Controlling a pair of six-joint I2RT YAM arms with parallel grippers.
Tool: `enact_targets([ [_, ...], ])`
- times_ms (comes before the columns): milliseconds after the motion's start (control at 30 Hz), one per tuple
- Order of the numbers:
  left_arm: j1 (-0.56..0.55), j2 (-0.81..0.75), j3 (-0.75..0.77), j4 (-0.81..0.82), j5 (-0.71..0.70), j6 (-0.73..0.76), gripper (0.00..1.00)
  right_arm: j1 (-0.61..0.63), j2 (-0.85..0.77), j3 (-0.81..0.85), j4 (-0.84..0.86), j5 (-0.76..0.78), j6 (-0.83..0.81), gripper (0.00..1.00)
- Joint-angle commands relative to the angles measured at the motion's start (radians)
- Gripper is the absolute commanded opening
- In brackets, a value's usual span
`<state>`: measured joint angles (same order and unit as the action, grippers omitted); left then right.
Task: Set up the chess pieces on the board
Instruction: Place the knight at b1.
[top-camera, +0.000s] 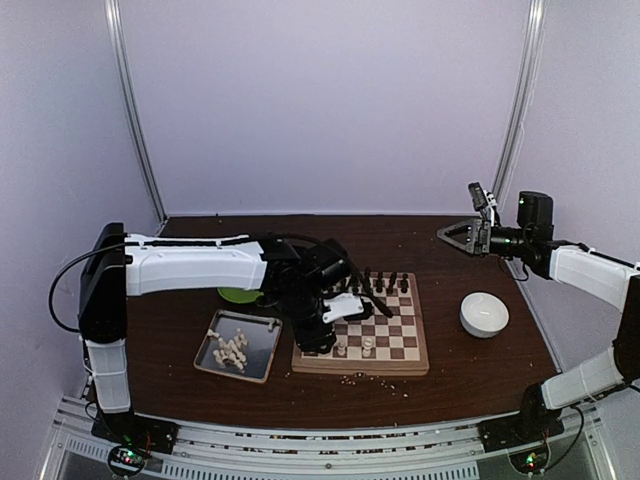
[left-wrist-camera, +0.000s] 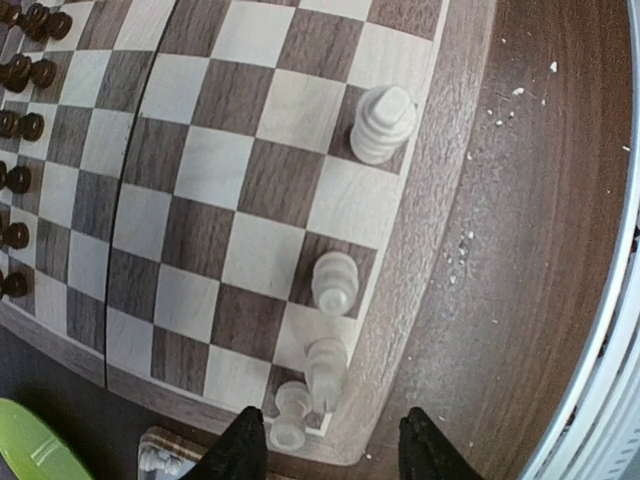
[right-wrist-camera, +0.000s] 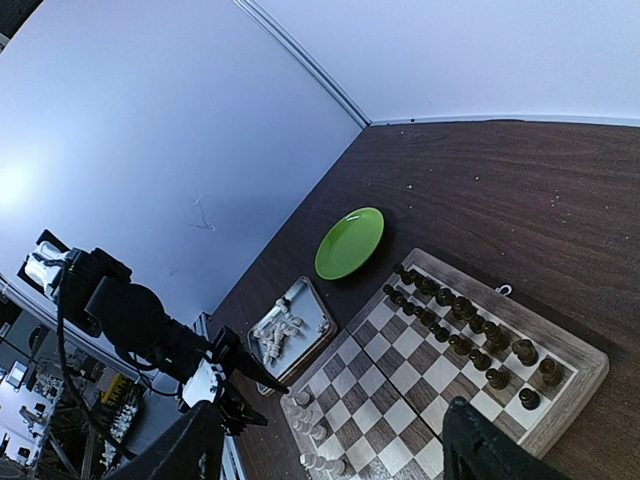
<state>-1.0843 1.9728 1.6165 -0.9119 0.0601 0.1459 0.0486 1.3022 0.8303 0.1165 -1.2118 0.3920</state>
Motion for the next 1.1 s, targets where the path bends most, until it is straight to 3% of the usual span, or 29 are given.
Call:
enact_targets([
  [0, 0.004, -0.010, -0.067, 0.168, 0.018, 0.076, 0.47, -0.007, 0.008, -0.002, 0.014, -0.007, -0.009, 0.75],
  [1067, 0.024, 0.100, -0.063, 0.154, -0.039, 0.179, 0.43, -0.009, 0.042, 0.005, 0.000, -0.013, -0.024, 0.75],
])
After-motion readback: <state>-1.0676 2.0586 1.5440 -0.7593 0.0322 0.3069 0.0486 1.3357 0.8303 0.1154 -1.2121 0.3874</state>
